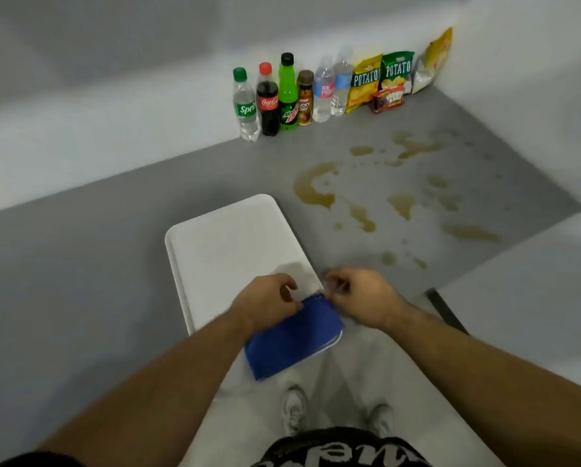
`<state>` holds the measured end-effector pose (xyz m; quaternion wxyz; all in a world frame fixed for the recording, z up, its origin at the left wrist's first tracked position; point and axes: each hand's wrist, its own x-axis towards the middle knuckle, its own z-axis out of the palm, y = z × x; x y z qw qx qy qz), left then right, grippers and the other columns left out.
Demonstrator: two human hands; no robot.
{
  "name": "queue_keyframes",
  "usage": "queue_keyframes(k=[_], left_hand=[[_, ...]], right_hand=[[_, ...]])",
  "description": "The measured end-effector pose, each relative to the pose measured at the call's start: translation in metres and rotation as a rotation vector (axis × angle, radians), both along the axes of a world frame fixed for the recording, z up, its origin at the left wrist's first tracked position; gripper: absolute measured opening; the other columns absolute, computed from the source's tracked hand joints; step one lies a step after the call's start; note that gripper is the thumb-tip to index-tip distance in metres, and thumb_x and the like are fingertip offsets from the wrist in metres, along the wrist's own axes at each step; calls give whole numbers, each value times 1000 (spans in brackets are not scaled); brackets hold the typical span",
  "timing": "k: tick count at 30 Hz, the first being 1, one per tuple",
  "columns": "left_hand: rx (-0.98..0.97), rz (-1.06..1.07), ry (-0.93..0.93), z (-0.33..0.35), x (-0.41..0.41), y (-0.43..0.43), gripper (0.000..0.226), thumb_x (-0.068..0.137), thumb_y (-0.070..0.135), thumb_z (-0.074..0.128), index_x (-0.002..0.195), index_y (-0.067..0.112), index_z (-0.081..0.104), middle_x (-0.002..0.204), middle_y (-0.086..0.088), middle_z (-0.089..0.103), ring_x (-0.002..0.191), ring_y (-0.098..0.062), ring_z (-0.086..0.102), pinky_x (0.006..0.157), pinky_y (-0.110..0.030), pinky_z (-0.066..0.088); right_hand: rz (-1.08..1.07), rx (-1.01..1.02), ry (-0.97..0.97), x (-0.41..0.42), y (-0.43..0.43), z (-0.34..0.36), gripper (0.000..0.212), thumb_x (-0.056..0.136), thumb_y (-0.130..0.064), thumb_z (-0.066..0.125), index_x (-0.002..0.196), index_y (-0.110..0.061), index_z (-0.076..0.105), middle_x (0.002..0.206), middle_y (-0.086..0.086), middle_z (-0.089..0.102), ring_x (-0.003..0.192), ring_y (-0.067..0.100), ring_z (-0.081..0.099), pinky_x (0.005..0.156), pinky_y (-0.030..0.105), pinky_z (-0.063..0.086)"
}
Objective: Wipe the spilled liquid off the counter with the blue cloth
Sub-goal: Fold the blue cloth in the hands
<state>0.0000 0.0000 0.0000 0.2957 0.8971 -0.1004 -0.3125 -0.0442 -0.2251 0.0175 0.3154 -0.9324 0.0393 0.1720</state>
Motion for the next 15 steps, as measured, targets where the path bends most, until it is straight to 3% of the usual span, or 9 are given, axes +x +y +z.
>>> queue_keyframes(k=[4,9,12,15], left_hand=[[35,-43,-25,-8,-15,1,43,83,43,78,121,33,63,98,14,66,92,-14,65,88,-35,57],[34,-50,-110,-18,-23,4,18,85,37,72,103,35,69,96,16,66,90,-13,63,86,-36,56],[-4,-29,-121,-18,-22,6,8,84,37,73,89,32,68,91,15,68,86,-12,64,81,-35,56],[-46,-11,-93,-14,-19,6,10,83,33,75,81,34,65,86,13,68,81,-8,64,77,-32,57]], right_hand=[[23,-22,71,-11,12,-8,25,90,-43,70,114,-33,71,99,-14,71,86,6,66,81,29,58],[10,-45,72,-20,18,-18,34,89,-36,75,121,-36,67,91,-19,63,76,2,60,70,19,46],[-37,-11,73,-26,20,-24,36,91,-27,71,126,-33,66,98,-17,67,81,3,61,69,14,44],[-82,43,72,-31,19,-22,21,94,-23,68,111,-35,70,94,-12,72,81,6,66,73,20,49]])
